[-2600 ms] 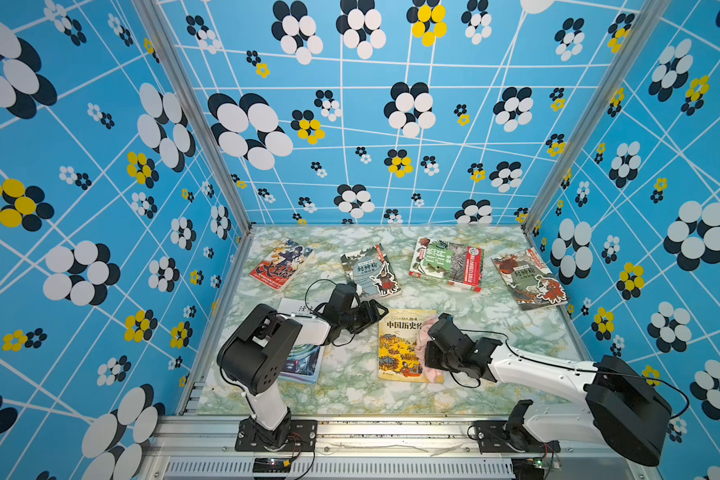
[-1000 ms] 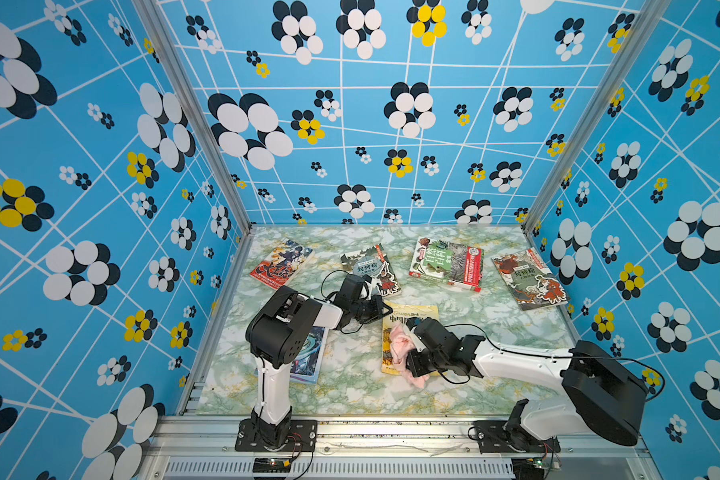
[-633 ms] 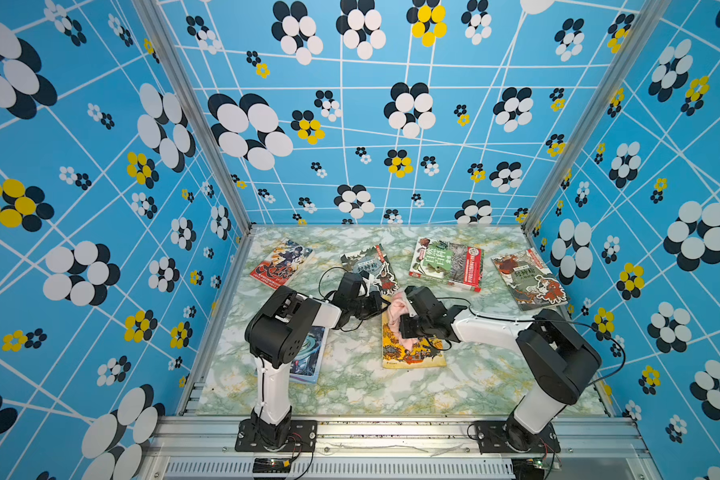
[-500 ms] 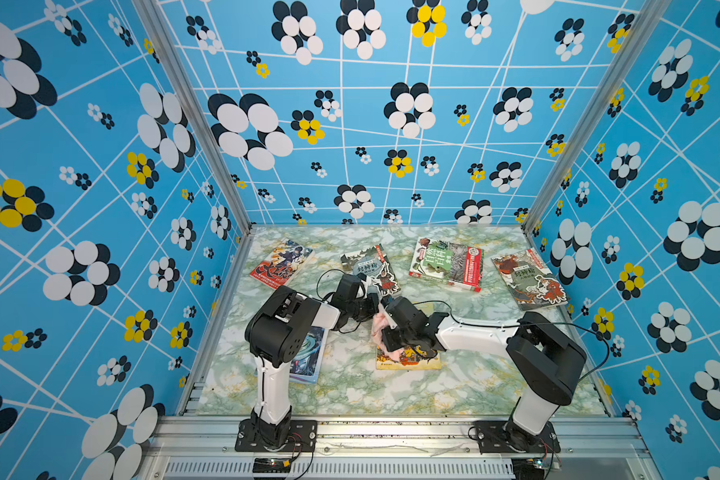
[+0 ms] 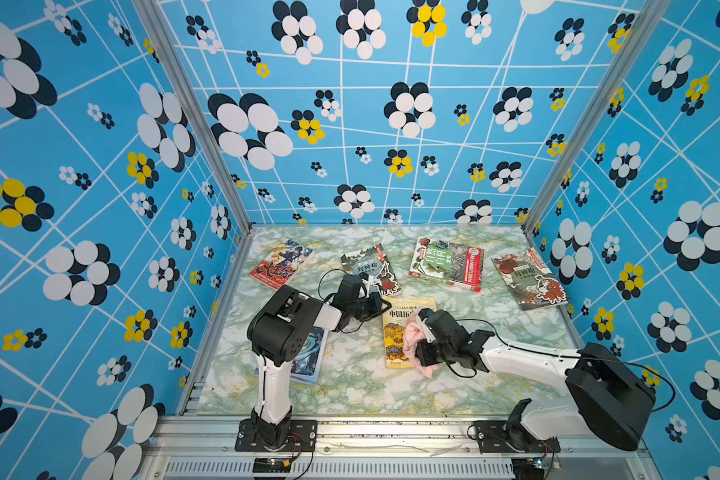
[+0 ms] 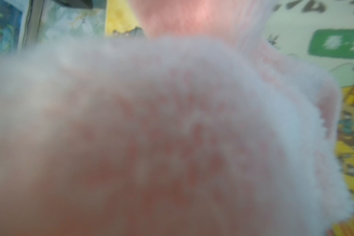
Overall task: Wipe the cover of the book
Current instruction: Wipe the dirt from the cover of the book.
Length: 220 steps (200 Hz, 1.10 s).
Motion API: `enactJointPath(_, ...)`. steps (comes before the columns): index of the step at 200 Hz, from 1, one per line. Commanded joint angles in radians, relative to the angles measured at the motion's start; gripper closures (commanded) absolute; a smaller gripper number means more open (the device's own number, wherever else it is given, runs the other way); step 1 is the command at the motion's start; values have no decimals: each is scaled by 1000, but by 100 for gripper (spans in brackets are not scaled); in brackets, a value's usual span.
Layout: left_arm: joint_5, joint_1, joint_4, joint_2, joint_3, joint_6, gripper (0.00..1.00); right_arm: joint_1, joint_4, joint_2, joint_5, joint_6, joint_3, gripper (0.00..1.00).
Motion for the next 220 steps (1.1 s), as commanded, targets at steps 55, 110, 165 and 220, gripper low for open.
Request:
enactJointPath(55, 18, -14, -2, 11, -4, 3, 100, 227, -73, 245, -35, 99, 197, 100)
enactJointPath(110, 45, 13, -50, -24, -23, 45, 100, -34, -276, 25, 194, 283, -94, 100)
enactJointPath(165, 56, 16, -6, -13, -38, 20, 100, 157, -182, 83, 264, 238, 56, 100)
enactJointPath(220, 56, 18, -31, -32, -33, 36, 100, 295, -154, 120, 262, 123, 131, 100)
